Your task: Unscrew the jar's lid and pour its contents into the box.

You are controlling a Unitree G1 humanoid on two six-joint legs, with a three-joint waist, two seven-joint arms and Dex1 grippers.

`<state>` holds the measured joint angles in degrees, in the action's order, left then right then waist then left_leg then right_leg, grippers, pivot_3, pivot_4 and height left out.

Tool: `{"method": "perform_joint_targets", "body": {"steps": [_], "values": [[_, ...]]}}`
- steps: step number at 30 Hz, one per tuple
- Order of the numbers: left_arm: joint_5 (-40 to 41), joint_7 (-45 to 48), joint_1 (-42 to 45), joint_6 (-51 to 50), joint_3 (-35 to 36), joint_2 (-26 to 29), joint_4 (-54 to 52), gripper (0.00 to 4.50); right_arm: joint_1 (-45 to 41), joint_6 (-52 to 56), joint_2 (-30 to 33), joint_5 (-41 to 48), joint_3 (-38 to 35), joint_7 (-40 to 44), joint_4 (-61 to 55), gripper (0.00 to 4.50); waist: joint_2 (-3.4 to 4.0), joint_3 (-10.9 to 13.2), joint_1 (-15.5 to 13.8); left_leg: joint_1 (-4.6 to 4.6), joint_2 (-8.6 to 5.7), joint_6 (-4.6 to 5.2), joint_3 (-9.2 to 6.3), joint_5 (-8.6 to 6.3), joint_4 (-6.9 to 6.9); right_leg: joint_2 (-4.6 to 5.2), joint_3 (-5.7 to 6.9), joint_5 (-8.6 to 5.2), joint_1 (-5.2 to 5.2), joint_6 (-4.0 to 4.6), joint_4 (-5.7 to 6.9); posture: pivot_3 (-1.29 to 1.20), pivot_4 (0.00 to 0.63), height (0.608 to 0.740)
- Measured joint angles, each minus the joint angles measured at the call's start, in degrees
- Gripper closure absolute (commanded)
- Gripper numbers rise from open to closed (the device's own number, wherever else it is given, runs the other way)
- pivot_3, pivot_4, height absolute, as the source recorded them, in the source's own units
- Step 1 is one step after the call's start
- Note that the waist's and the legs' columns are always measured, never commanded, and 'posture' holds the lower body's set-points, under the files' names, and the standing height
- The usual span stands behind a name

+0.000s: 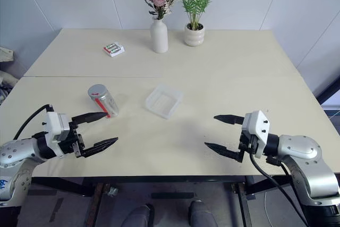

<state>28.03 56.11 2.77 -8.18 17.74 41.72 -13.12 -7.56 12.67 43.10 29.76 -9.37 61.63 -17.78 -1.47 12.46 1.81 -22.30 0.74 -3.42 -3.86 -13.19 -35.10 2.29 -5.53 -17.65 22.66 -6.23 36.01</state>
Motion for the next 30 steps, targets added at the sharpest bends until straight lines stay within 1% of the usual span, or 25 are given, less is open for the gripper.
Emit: {"method": "perform_joint_targets", "body": {"steps": [5,8,10,12,14,16,18,19,21,24,27,30], "values": [[-0.5,-0.9,-0.7,0.1,0.2,0.0,-0.2,0.03,-3.3,-0.4,-0.1,-0.1,0.7,0.9,0.8,0.00,-0.01,0.0,0.0,0.03,0.01,0.00,0.07,0.00,0.01,0.00,-0.06,-0.03,0.00,0.07,-0.02,0.00,0.150,0.740],[-1.7,-4.4,-5.0,0.1,1.7,-1.7,-1.8,0.03,-5.9,-0.8,-1.7,-0.3,3.2,1.9,3.3,0.00,-0.03,0.0,0.5,0.03,0.04,0.03,0.12,-0.05,0.03,-0.01,-0.11,0.03,0.01,-0.04,-0.04,0.00,0.150,0.740],[-2.9,-9.5,-8.2,0.0,3.2,-5.1,-2.8,0.03,-8.8,-0.8,-3.4,-0.3,5.3,2.6,4.7,0.00,-0.02,0.0,0.8,0.05,0.05,0.05,0.14,-0.08,0.03,0.00,-0.12,0.39,0.01,-0.71,-0.03,0.00,0.150,0.740],[-4.0,-15.9,-9.9,-1.3,4.4,-9.4,-3.6,0.03,-11.5,-0.9,-4.9,-0.2,7.2,3.2,5.1,0.00,-0.03,0.0,0.9,0.04,0.06,0.05,0.09,-0.08,0.00,-0.01,-0.09,0.39,0.01,-0.71,-0.01,0.00,0.150,0.740],[-5.3,-23.7,-10.2,-2.2,4.9,-15.4,-4.5,0.03,-14.9,-0.9,-7.3,-0.2,9.1,3.5,6.3,0.00,-0.05,0.0,0.9,0.05,0.04,0.04,0.08,-0.07,-0.05,-0.01,-0.09,0.44,-0.03,-0.78,-0.04,0.00,0.150,0.740],[-9.1,-31.3,-9.0,-1.6,3.5,-21.2,-4.3,0.03,-19.2,-1.2,-11.7,-0.3,11.4,3.4,8.9,0.00,-0.07,0.0,0.9,0.09,0.01,0.04,0.07,-0.04,-0.11,-0.02,-0.09,0.52,-0.08,-0.82,-0.04,0.00,0.150,0.740],[-12.7,-37.0,-5.6,-0.6,1.5,-25.4,-2.7,0.03,-22.7,-1.7,-15.1,-1.0,13.2,3.3,12.1,0.00,-0.08,0.0,0.7,0.09,-0.01,0.05,0.06,0.04,-0.12,-0.04,-0.08,0.63,-0.08,-0.82,-0.04,0.00,0.150,0.740],[-13.9,-39.1,-3.8,0.0,0.5,-26.6,-1.8,0.03,-24.0,-2.2,-16.5,-1.4,14.0,3.2,13.0,0.00,-0.10,-0.1,0.3,0.07,-0.02,0.05,0.05,0.07,-0.12,-0.07,-0.07,0.66,-0.07,-0.81,-0.04,0.00,0.150,0.740],[-15.8,-41.9,-0.9,1.9,0.0,-27.5,0.7,0.03,-25.2,-2.8,-18.2,-2.1,14.9,2.8,13.7,0.00,-0.15,-0.1,0.0,0.08,-0.01,0.04,0.05,0.06,-0.10,-0.08,-0.08,0.65,-0.06,-0.80,-0.05,0.00,0.150,0.740],[-17.5,-43.9,4.7,4.9,-1.0,-28.3,7.5,0.03,-26.2,-3.8,-20.7,-3.2,16.6,2.8,13.9,0.00,-0.15,-0.1,-0.2,0.03,-0.02,0.03,0.05,0.06,-0.09,-0.08,-0.05,0.66,-0.04,-0.81,-0.07,0.00,0.150,0.740],[-19.8,-44.8,6.9,7.4,-3.5,-28.6,11.4,0.03,-26.6,-4.1,-22.2,-3.6,18.1,2.6,13.7,0.00,-0.16,-0.1,-0.1,0.01,-0.05,0.00,0.05,-0.02,-0.09,-0.04,-0.06,0.70,-0.03,-0.88,-0.07,0.00,0.150,0.740],[-20.9,-46.0,8.5,8.8,-3.7,-28.4,14.0,0.03,-26.6,-4.0,-22.3,-3.7,17.9,1.9,13.5,0.00,-0.16,-0.1,-0.1,-0.01,0.01,-0.03,0.05,-0.06,0.00,-0.06,-0.05,0.69,0.07,-0.86,-0.05,0.00,0.150,0.740]]}}
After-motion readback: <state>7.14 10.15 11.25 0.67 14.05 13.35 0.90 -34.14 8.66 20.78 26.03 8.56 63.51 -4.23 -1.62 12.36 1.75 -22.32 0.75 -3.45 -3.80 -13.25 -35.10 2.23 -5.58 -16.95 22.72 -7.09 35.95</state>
